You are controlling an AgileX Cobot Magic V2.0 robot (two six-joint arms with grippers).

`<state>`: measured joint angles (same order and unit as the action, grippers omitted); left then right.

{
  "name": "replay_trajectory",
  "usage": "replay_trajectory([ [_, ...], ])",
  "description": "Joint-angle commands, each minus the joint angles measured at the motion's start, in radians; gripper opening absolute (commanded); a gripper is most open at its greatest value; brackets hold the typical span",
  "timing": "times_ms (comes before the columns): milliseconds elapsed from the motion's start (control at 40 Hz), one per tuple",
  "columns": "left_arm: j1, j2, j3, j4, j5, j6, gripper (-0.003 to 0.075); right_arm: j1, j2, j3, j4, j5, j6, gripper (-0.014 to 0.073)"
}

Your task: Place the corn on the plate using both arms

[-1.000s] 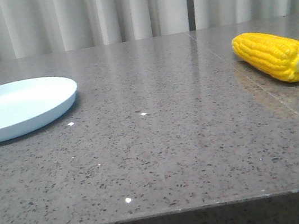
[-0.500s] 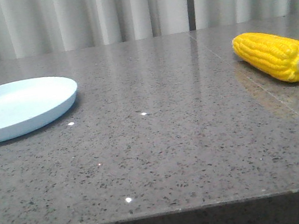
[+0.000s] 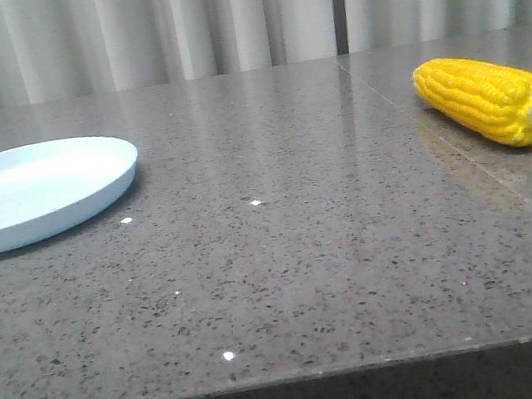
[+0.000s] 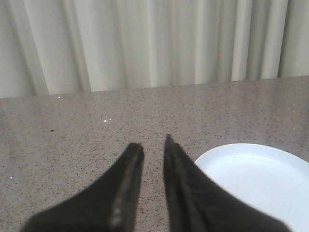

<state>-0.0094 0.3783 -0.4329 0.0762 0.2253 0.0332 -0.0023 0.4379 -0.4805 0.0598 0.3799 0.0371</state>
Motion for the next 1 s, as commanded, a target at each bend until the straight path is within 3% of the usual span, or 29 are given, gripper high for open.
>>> replay_trajectory([
  [0,-0.001,0.014,-0.036,-0.007,-0.079,-0.009,0.041,-0.004,0.012,-0.037,0.003,-0.076,-0.005,0.0344],
  [75,-0.001,0.014,-0.036,-0.007,-0.079,-0.009,0.0564,-0.004,0.012,-0.037,0.003,-0.076,-0.005,0.0493],
  [175,-0.001,0.014,-0.036,-0.007,-0.079,-0.009,0.0615,-0.004,0.012,-0.036,0.003,-0.076,-0.005,0.0603],
  [375,-0.001,0.04,-0.042,-0.046,-0.076,-0.009,0.0567,-0.004,0.012,-0.036,0.003,-0.076,-0.005,0.0613],
  [525,-0.021,0.178,-0.116,-0.068,-0.009,-0.009,0.0545,-0.004,0.012,-0.036,0.003,-0.076,-0.005,0.0613],
  [850,-0.102,0.667,-0.44,-0.076,0.43,-0.009,0.0545,-0.004,0.012,-0.036,0.003,-0.076,-0.005,0.0613],
  [975,-0.102,0.814,-0.531,-0.076,0.504,-0.009,0.0545,-0.004,0.012,-0.036,0.003,-0.076,-0.005,0.0613],
])
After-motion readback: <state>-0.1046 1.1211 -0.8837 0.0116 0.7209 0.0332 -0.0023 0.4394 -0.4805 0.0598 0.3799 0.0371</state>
